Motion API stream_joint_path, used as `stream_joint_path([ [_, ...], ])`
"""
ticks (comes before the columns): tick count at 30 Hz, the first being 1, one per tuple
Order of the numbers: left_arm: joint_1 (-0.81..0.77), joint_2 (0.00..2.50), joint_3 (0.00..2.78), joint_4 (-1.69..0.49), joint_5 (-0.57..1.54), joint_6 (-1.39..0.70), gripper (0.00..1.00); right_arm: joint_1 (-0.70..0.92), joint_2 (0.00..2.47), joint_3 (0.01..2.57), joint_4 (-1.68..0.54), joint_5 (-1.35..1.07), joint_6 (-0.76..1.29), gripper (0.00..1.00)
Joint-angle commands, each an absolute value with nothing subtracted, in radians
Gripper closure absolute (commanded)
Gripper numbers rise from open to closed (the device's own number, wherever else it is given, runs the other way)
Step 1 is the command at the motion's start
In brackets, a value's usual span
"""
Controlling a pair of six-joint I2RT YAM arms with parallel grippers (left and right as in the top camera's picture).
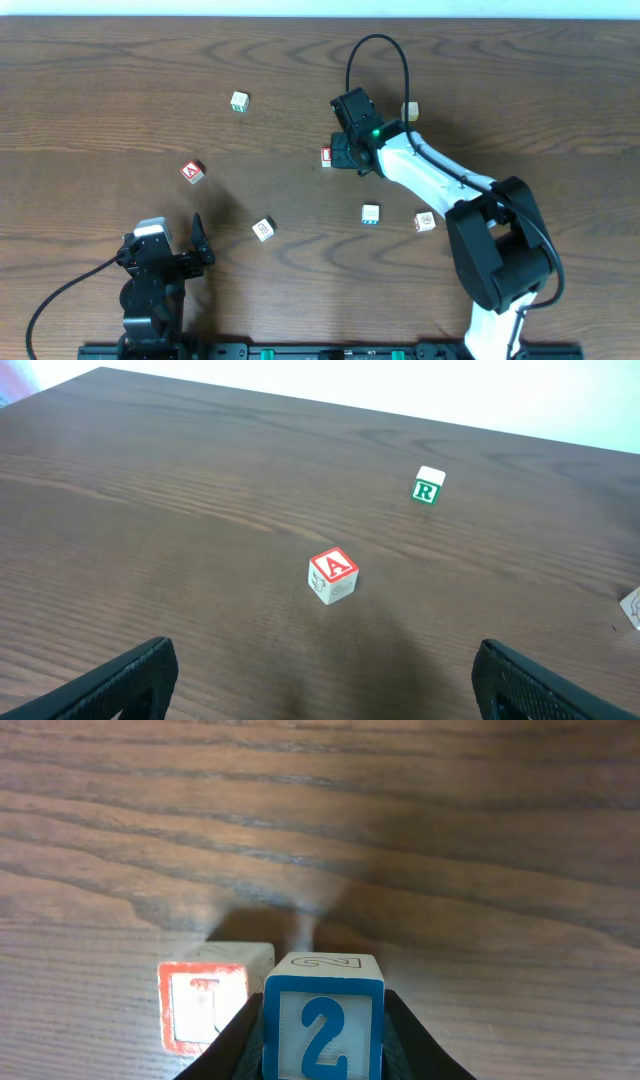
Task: Spell out Ai2
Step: 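Place the blue '2' block right of the red '1' block, release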
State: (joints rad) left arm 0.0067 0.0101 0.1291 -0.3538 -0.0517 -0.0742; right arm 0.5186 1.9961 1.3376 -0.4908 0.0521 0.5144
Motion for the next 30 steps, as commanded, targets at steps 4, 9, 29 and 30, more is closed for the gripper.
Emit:
stream_joint_path([
  [4,0.013,0.004,0.107,-0.361,-0.052,-0.071,0.05,0.525,2.014,1.333,-0.474,0.052,0.500,0.96],
  [9,0.013,0.004,0.107,-0.360,-0.052,-0.071,0.05,0.525,2.014,1.333,-0.475,0.052,0.500,0.92],
  [29,0.013,0.004,0.107,-0.361,-0.052,-0.071,0.05,0.525,2.014,1.333,-0.489,0.052,0.500,0.75],
  [30,0.013,0.004,0.107,-0.361,-0.052,-0.071,0.05,0.525,2.014,1.333,-0.490,0.052,0.500,0.74],
])
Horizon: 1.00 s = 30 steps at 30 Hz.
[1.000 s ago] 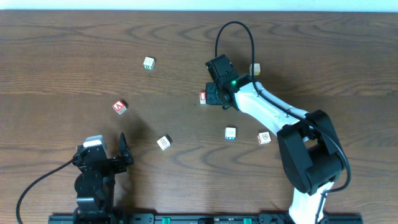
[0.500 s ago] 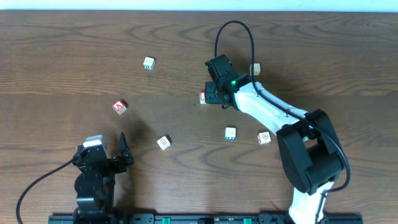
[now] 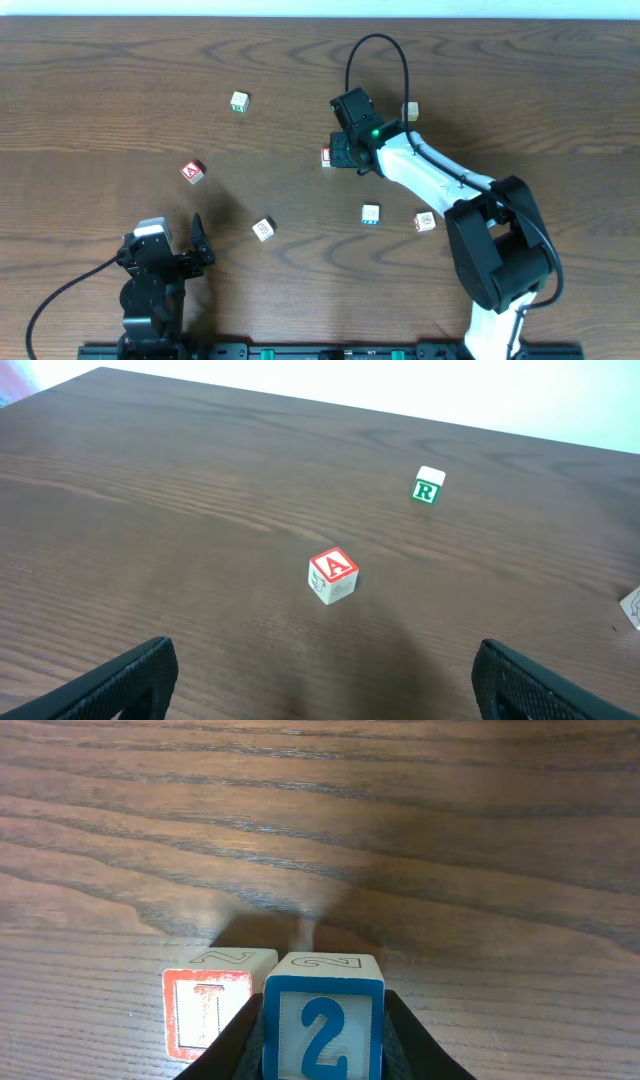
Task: Spell out Ai2
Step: 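Place the blue '2' block right of the red '1' block, release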
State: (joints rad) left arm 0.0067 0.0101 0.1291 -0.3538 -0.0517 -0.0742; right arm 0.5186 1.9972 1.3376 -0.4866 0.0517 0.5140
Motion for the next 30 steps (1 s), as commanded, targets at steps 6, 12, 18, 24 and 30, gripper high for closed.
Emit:
stream_joint_path([
  [6,0.013,0.004,0.107,-0.360,-0.052,-0.071,0.05,0.525,2.014,1.333,-0.490,0.052,0.500,0.68],
  [12,0.013,0.004,0.107,-0.360,-0.052,-0.071,0.05,0.525,2.014,1.333,-0.490,0.052,0.500,0.67],
  [18,0.013,0.004,0.107,-0.360,-0.052,-0.071,0.05,0.525,2.014,1.333,-0.490,0.052,0.500,0.64],
  [24,0.013,0.004,0.107,-0.360,-0.052,-0.071,0.05,0.525,2.014,1.333,-0.489,0.052,0.500,0.64],
  [30,0.013,0.004,0.107,-0.361,-0.052,-0.071,0.05,0.513,2.013,1.335,-0.467,0.077,0.500,0.60],
])
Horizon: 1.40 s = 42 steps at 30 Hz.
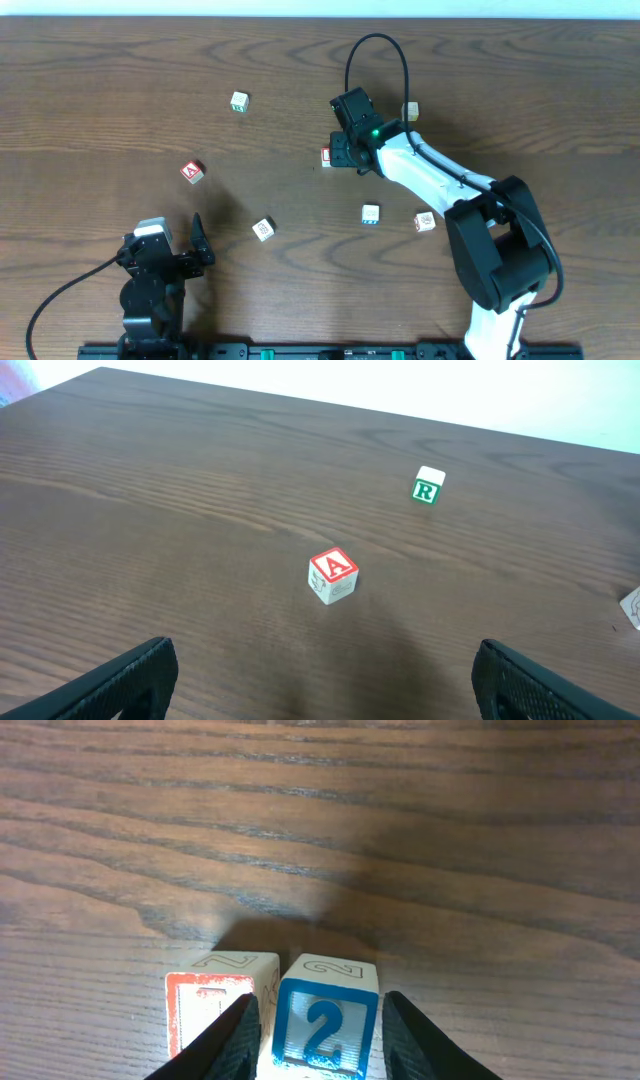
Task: Spell out Ai2
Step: 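Place the blue '2' block right of the red '1' block, release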
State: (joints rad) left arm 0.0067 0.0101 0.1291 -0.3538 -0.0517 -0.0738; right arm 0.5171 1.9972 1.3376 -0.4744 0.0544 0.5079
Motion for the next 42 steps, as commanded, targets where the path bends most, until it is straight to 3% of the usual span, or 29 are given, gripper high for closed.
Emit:
stream_joint_path([
  [1,0.013,0.004,0.107,-0.361,-0.052,-0.071,0.05,0.508,2.013,1.335,-0.458,0.079,0.499,0.60],
  [8,0.013,0.004,0.107,-0.361,-0.052,-0.071,0.05,0.474,2.013,1.338,-0.378,0.110,0.466,0.61],
  [10,0.013,0.004,0.107,-0.360,-0.052,-0.070,0.05,0.466,2.013,1.345,-0.378,0.118,0.466,0.65],
  [12,0.013,0.004,0.107,-0.360,-0.052,-0.071,0.05,0.460,2.013,1.345,-0.384,0.125,0.467,0.73],
  [15,0.013,0.004,0.107,-0.361,-0.052,-0.070,0.05,0.447,2.013,1.345,-0.426,0.128,0.500,0.97],
  [16,0.013,0.004,0.107,-0.360,-0.052,-0.071,0.05,0.440,2.013,1.345,-0.454,0.127,0.516,0.99],
  [23,0.013,0.004,0.107,-0.361,-0.052,-0.070,0.05,0.435,2.013,1.345,-0.535,0.079,0.527,0.99],
  [42,0.013,0.004,0.107,-0.360,-0.052,-0.071,0.05,0.492,2.014,1.345,-0.501,0.044,0.508,0.99],
])
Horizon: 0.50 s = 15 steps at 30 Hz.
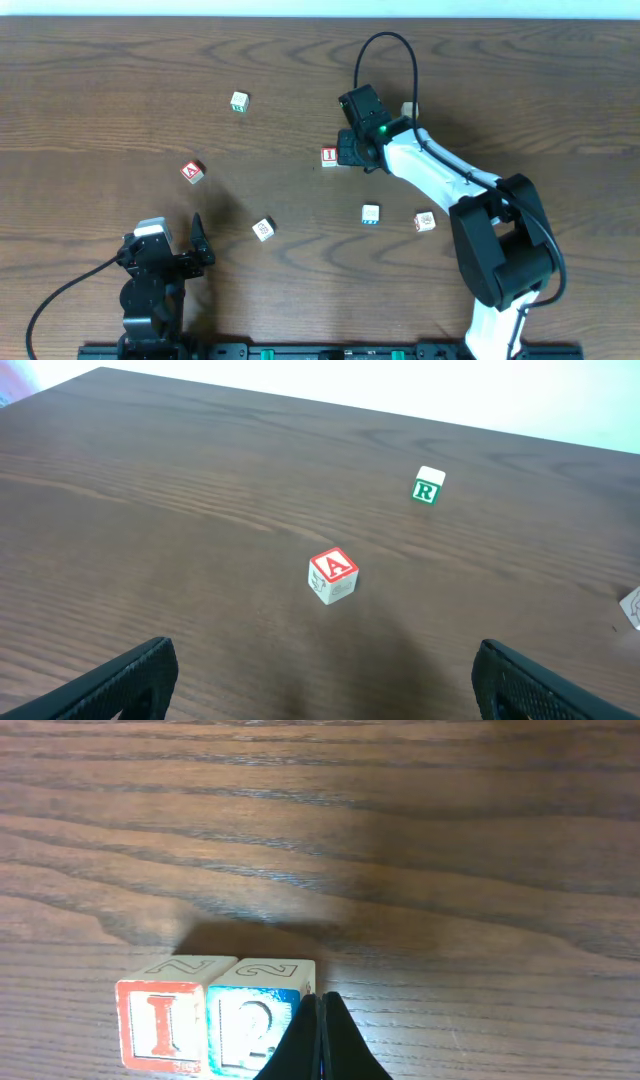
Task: Spell out Ai2
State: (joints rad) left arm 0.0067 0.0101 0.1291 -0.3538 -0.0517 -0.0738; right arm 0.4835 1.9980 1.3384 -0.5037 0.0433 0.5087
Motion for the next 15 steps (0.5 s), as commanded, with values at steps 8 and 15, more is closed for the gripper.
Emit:
stream_joint_path([
  [8,0.013,0.004,0.107,-0.361,-0.052,-0.071,0.05,0.490,2.014,1.345,-0.509,0.121,0.507,0.99],
  [15,0.013,0.004,0.107,-0.360,-0.052,-0.071,0.05,0.417,1.943,1.345,-0.517,0.189,0.468,0.82],
])
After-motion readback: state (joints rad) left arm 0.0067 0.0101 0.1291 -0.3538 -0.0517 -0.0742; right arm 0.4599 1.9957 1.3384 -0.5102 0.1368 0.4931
